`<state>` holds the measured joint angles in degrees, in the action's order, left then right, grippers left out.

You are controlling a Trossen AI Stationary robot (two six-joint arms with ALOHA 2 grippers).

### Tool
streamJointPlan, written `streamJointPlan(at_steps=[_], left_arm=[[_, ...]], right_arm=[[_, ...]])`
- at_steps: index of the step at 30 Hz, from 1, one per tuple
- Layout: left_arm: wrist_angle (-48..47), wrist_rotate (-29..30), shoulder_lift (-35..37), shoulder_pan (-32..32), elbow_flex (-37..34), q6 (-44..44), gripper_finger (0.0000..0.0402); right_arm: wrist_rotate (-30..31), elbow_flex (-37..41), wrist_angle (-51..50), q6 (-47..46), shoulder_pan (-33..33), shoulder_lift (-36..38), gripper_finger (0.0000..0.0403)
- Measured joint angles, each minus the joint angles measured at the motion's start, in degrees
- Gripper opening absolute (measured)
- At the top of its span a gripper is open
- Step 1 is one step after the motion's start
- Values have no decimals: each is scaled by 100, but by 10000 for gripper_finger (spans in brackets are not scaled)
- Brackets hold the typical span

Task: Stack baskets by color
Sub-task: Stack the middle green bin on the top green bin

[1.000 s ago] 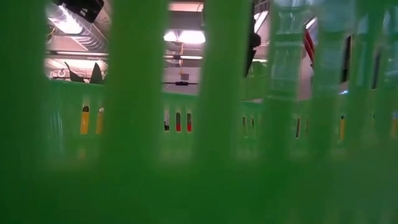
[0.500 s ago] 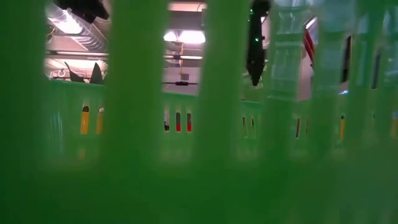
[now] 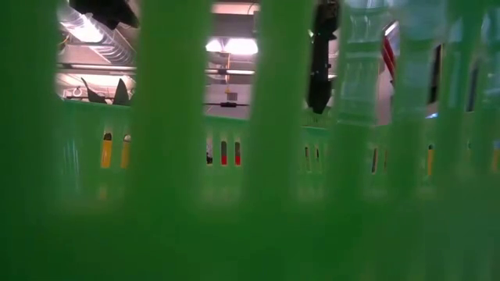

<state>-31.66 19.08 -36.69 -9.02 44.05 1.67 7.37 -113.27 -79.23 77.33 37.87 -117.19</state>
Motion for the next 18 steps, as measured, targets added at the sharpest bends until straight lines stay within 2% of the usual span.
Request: streamJointPlan(at_steps=[10, 18], left_arm=[[103, 154, 0, 0, 0, 0, 0], [140, 248, 0, 0, 0, -7, 0]], right_arm=[[-180, 762, 1025, 263, 99, 0, 0], [-205, 1125, 1293, 254, 98, 2, 6]])
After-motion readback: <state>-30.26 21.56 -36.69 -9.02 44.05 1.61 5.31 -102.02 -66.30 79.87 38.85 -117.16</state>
